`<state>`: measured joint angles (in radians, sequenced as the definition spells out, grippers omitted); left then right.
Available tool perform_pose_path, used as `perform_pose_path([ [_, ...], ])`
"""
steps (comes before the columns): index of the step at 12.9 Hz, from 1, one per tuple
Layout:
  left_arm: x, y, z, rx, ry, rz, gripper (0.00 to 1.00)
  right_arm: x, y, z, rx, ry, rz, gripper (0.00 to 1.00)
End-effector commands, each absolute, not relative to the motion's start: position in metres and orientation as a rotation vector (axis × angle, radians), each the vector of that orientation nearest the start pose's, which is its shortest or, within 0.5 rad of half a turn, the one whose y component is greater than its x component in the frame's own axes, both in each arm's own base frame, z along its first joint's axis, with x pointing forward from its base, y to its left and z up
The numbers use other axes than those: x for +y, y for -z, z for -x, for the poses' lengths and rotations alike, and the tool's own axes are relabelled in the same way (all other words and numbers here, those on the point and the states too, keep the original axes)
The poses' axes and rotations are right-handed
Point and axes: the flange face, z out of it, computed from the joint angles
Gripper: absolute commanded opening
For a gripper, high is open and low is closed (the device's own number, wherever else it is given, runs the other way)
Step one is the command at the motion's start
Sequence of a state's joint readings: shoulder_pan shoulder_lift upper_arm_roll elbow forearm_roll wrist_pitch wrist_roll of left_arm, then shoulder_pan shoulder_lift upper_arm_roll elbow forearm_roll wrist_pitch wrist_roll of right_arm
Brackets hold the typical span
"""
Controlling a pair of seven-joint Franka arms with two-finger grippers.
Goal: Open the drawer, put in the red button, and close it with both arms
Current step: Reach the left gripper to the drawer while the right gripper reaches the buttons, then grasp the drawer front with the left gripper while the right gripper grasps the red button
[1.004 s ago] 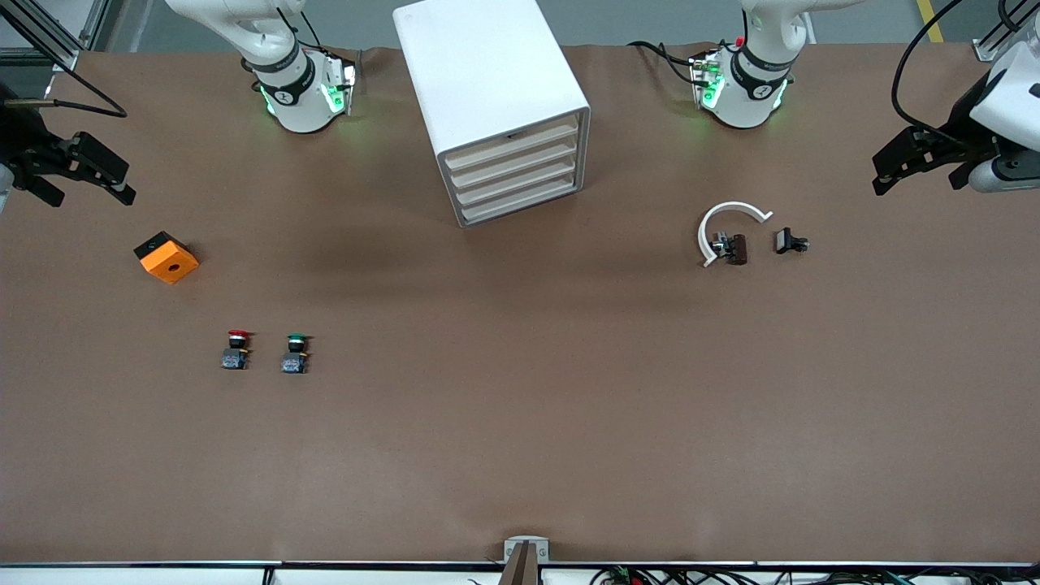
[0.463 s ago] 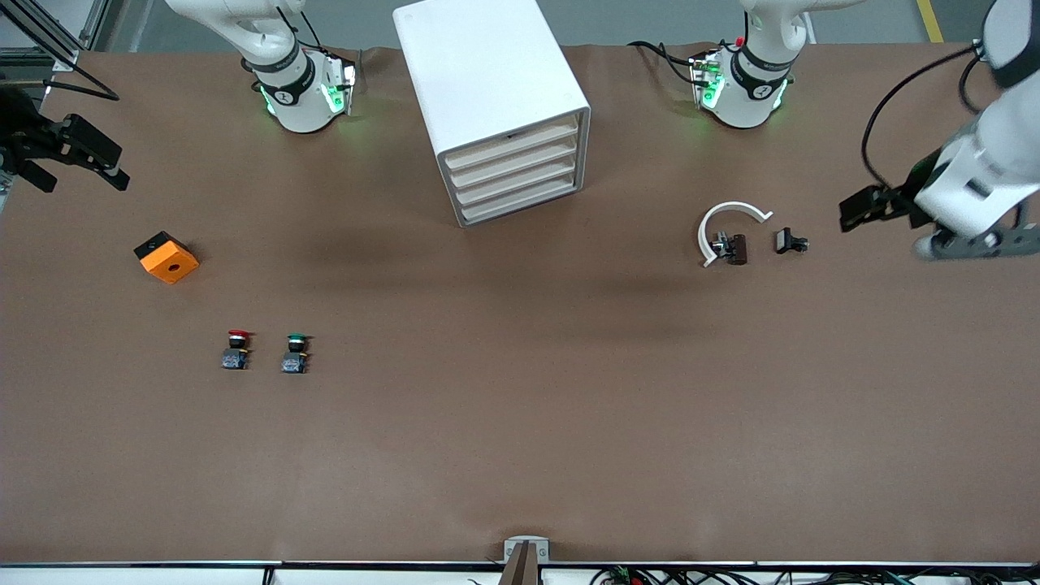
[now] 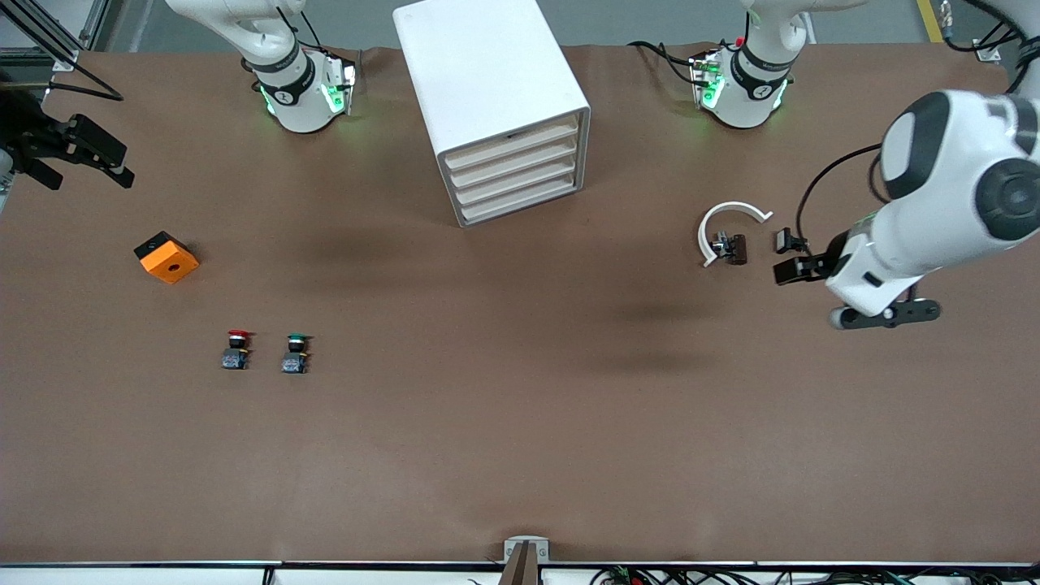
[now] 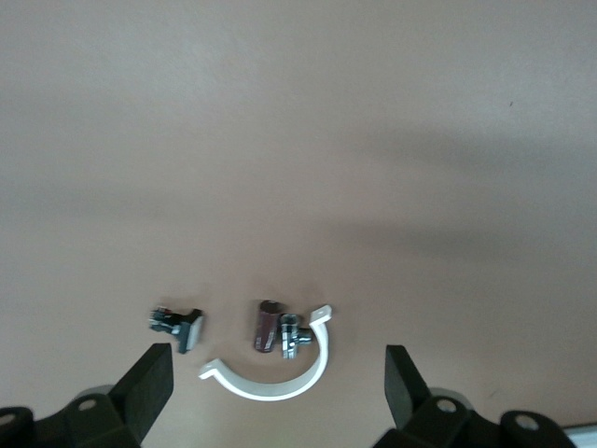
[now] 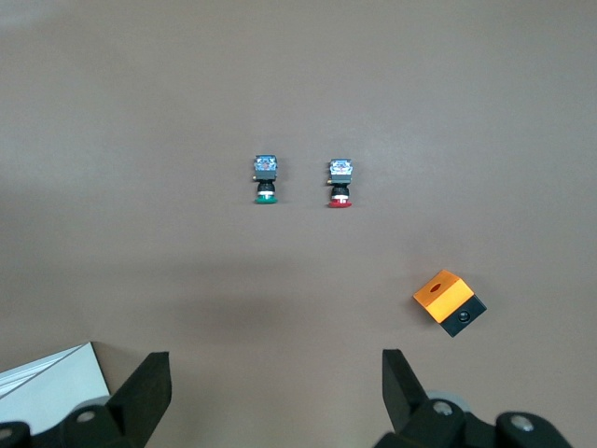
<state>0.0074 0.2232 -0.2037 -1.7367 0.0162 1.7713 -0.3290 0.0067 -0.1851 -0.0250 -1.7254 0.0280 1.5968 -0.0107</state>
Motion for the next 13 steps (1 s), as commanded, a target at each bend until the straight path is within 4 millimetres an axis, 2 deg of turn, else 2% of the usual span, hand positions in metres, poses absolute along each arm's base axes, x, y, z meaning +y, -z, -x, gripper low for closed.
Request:
perform_pose_path([
  [1,-0.151,-0.394,-0.593,-0.298,-0.323,3.087,1.0,-0.013,-0.657,-0.498,0.013,0.101,3.108,1.0],
  [3,-0.192,-0.365,-0.59,-0.414,-0.337,3.056,1.0,-0.013,-0.656,-0.501,0.035,0.092,3.107,1.0],
  [5,-0.223,-0.338,-0.586,-0.581,-0.362,3.009,1.0,-0.024,-0.65,-0.506,0.075,0.078,3.092,1.0],
  [7,-0.257,-0.32,-0.581,-0.691,-0.377,2.966,1.0,-0.018,-0.604,-0.533,0.045,-0.063,3.112,1.0],
  [9,-0.298,-0.306,-0.57,-0.878,-0.439,2.916,1.0,-0.022,-0.585,-0.546,0.044,-0.098,3.102,1.0],
  [12,-0.349,-0.288,-0.543,-1.003,-0.489,2.835,1.0,-0.028,-0.541,-0.582,0.054,-0.184,3.109,1.0],
  [13,-0.363,-0.286,-0.532,-1.067,-0.549,2.814,1.0,-0.028,-0.538,-0.591,0.05,-0.166,3.111,1.0],
])
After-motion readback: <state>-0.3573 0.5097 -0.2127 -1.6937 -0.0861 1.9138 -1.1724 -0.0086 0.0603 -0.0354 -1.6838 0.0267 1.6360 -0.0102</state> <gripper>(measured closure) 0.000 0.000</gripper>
